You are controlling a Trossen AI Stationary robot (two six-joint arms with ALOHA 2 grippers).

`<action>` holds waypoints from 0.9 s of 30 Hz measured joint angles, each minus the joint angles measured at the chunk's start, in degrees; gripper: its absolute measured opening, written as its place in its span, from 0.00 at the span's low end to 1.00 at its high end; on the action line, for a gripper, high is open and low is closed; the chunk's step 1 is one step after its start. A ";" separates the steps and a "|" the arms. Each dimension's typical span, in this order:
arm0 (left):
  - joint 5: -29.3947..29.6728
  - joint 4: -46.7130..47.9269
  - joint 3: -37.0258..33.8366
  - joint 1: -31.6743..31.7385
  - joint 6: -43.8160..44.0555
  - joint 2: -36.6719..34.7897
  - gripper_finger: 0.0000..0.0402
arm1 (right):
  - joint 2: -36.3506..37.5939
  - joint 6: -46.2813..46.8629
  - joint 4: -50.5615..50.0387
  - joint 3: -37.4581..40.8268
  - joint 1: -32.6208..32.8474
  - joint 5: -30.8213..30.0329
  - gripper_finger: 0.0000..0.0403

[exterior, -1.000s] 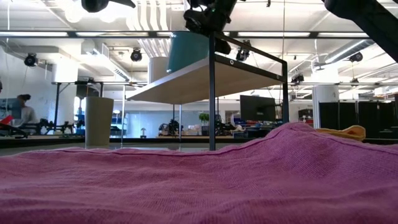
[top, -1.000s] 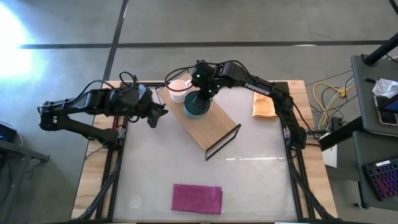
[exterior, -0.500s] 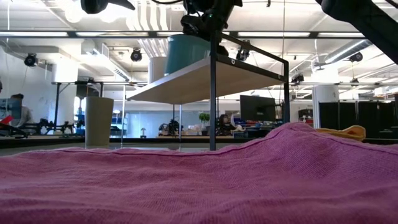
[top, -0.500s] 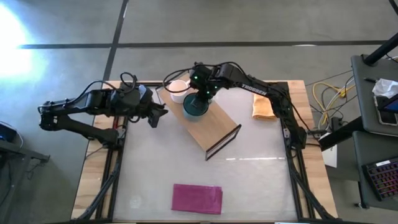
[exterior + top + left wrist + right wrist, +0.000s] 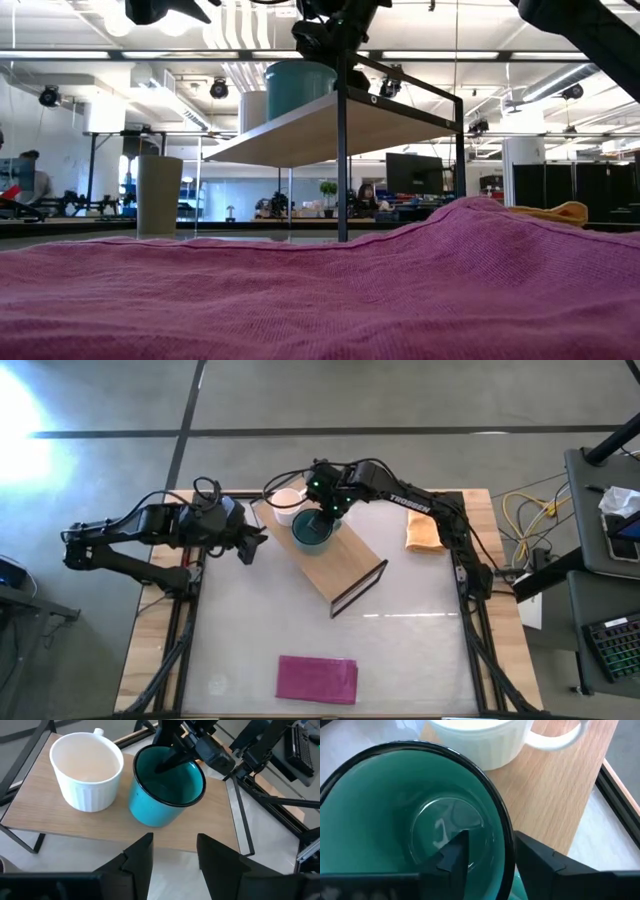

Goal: Stack small to large cups/mugs on shelf
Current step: Put the pine green mug on the shelf, then put the gray cup on the shelf

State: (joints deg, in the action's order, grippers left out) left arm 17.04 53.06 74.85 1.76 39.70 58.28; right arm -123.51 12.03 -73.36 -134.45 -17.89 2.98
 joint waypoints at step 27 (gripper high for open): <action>4.72 0.03 -4.31 1.91 -5.41 3.40 0.34 | 5.34 5.72 4.48 -0.01 -0.22 -11.62 0.35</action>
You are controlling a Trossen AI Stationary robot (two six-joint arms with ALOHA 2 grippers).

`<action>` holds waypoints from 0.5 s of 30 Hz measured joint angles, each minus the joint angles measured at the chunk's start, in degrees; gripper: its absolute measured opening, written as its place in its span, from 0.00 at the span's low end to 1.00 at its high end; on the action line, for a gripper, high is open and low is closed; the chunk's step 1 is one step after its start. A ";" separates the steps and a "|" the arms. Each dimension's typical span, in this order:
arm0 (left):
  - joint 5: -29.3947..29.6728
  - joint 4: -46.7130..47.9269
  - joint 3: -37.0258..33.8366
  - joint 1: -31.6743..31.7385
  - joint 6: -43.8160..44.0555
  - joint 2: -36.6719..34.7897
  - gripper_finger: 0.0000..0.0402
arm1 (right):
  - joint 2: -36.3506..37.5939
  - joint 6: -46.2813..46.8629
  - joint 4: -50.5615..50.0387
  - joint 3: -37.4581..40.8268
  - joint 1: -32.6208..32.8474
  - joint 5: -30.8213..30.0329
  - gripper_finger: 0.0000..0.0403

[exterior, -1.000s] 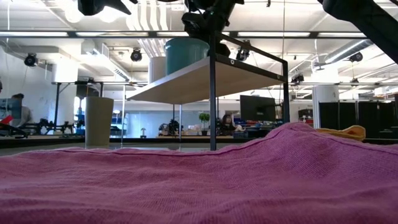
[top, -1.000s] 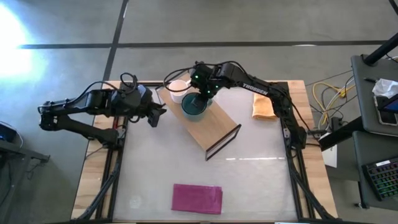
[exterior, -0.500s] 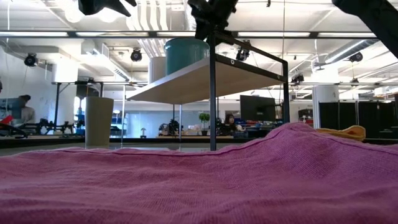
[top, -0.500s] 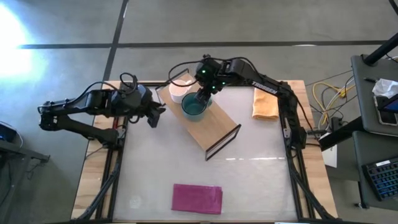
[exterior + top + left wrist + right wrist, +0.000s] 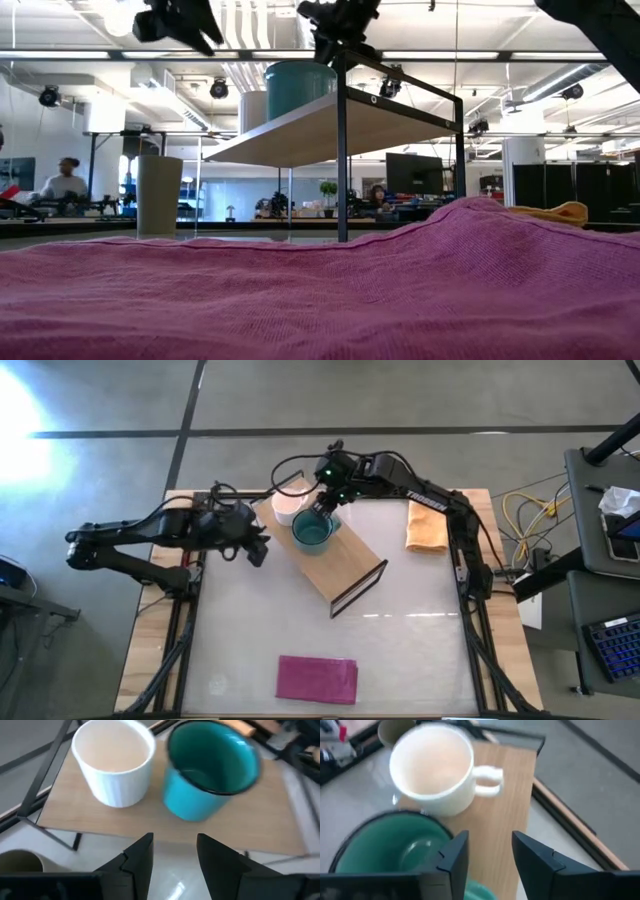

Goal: Stack small to large cups/mugs on shelf
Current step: Put the gray cup on the shelf

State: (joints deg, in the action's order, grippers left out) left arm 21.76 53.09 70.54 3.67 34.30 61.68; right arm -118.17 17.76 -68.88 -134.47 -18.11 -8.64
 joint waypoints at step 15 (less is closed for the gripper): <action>1.87 6.04 0.92 3.83 0.92 1.71 0.34 | 0.50 0.27 -4.63 0.19 -0.42 -1.65 0.28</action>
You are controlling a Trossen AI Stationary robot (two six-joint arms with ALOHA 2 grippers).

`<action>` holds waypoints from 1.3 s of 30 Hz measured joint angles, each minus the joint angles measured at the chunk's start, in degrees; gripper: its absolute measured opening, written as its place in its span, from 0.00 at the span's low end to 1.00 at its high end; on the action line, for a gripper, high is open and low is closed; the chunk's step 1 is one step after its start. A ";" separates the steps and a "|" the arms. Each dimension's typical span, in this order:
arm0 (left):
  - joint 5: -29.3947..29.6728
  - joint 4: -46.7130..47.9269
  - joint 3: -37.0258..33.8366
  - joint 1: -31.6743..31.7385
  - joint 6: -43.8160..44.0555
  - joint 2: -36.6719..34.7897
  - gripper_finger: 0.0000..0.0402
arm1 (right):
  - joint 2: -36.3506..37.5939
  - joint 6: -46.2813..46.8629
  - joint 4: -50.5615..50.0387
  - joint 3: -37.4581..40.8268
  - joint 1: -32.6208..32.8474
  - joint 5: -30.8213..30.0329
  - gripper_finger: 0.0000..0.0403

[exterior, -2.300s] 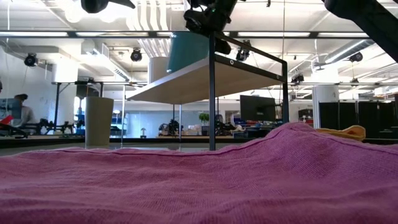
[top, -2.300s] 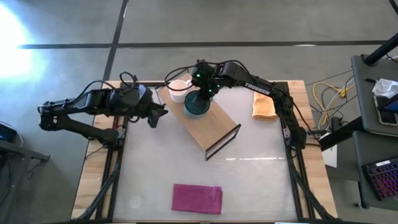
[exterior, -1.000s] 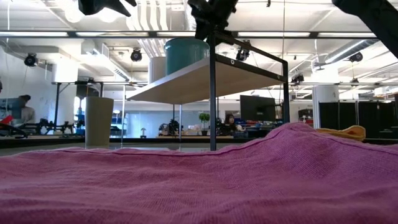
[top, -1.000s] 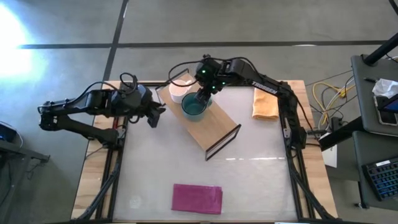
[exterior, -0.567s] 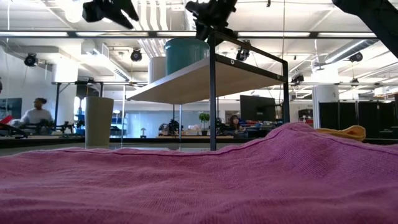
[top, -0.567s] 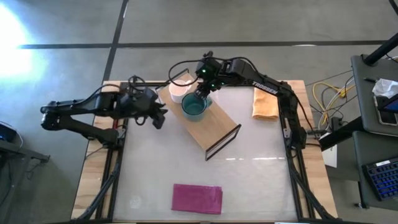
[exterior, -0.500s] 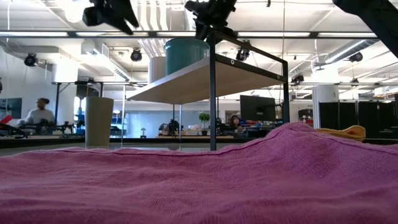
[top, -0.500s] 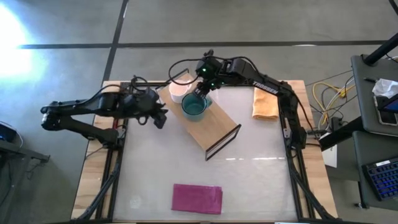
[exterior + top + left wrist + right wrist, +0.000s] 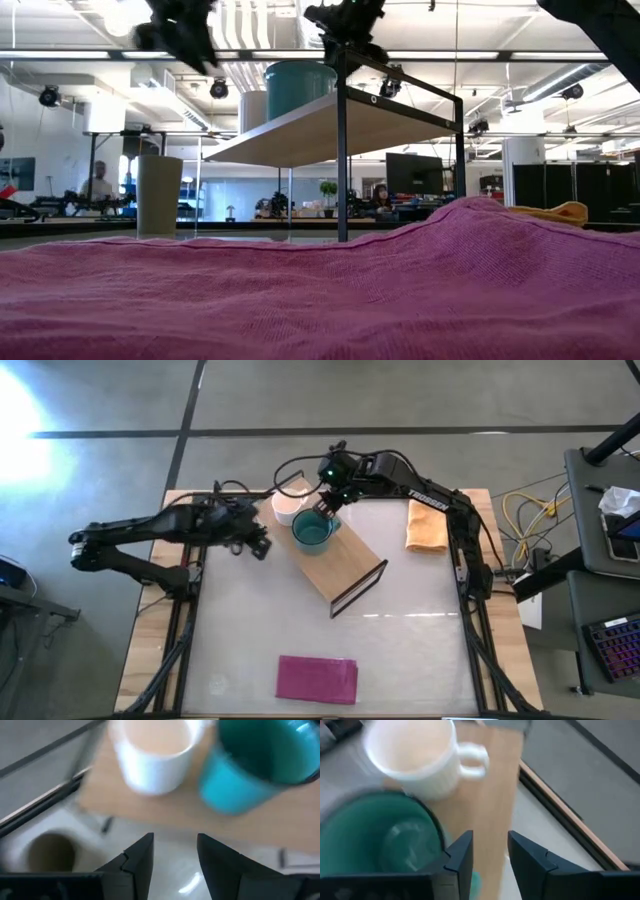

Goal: Stack small to large cups/mugs on shelf
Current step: Put the gray cup on the shelf

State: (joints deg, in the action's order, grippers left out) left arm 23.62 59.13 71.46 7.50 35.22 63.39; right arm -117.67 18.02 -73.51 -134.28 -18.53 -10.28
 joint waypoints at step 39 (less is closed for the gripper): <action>-14.79 11.19 -6.40 44.32 -27.06 10.97 0.34 | 19.92 7.76 -16.51 7.57 -3.67 -9.49 0.55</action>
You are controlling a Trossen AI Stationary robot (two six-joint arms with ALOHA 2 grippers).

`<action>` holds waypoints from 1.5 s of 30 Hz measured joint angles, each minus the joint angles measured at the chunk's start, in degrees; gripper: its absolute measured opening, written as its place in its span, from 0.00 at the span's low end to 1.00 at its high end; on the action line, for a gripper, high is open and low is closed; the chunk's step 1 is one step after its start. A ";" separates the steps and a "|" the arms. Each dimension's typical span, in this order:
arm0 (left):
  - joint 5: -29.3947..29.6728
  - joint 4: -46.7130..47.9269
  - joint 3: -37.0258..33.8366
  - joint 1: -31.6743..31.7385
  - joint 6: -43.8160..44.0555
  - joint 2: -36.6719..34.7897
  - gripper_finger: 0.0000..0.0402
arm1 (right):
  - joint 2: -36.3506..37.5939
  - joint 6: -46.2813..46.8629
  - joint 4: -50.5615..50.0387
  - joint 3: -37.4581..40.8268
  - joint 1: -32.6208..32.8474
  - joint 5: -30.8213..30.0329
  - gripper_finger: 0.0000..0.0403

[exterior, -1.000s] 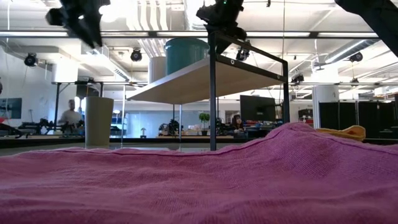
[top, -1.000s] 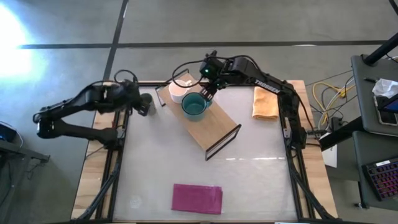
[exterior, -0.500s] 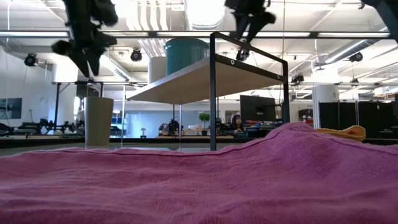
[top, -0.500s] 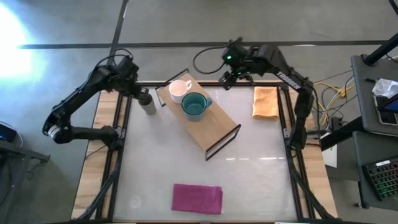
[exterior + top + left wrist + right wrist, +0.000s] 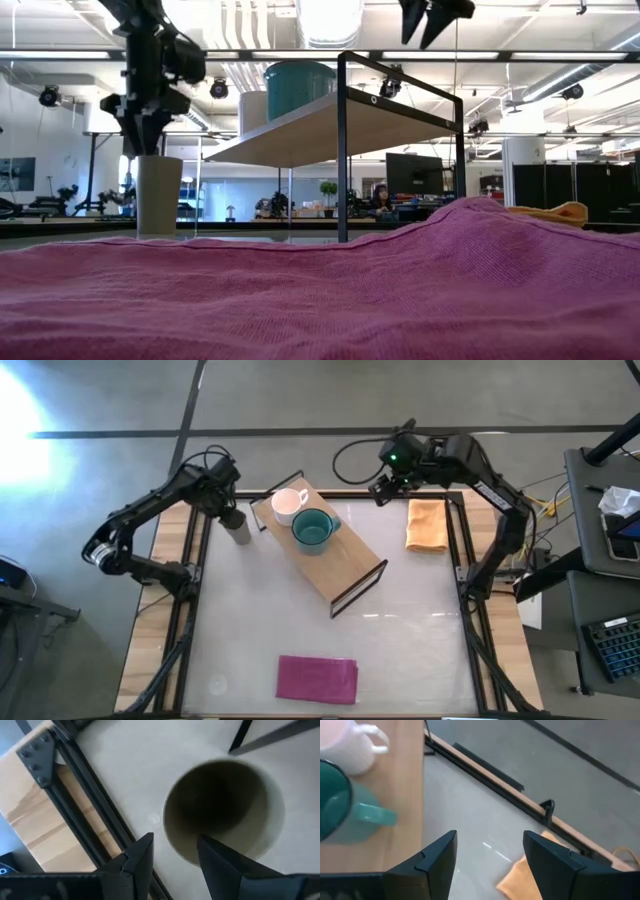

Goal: Stack small to large cups/mugs on shelf
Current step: Put the gray cup on the shelf

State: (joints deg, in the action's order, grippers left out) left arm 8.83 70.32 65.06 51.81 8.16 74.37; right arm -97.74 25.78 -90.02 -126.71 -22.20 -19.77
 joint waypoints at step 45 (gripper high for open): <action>-6.78 4.43 1.00 -20.99 25.72 -23.23 0.00 | 11.42 1.44 2.36 25.86 1.89 4.15 0.44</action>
State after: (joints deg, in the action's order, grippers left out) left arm 2.06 74.76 66.06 30.82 33.88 51.14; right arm -86.33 27.22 -87.66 -100.85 -20.31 -15.62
